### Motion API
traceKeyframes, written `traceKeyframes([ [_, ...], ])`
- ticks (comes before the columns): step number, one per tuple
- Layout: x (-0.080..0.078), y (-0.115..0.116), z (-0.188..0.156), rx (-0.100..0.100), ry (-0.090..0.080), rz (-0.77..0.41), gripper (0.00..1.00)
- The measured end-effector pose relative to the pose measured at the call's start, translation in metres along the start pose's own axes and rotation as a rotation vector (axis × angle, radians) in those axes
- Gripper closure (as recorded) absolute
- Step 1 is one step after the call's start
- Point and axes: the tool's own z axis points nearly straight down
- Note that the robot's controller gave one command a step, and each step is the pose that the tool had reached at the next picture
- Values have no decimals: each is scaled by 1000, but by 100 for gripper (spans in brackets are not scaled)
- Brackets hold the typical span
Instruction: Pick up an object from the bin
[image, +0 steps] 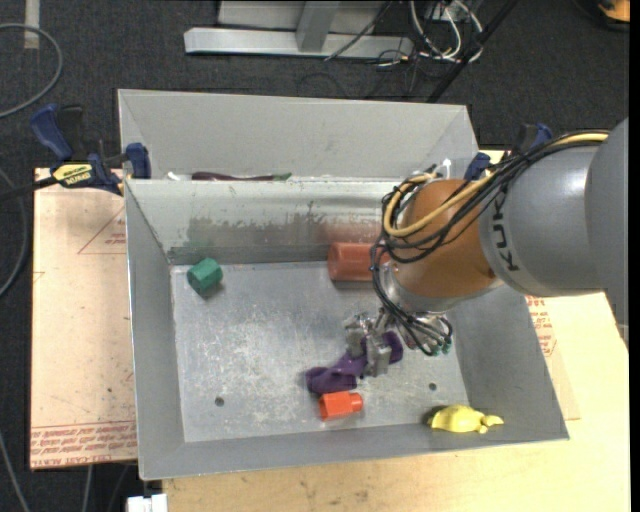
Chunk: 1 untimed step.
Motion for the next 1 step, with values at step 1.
traceKeyframes([
  [1, 0, 0, 0, 0, 0, -1, 100],
])
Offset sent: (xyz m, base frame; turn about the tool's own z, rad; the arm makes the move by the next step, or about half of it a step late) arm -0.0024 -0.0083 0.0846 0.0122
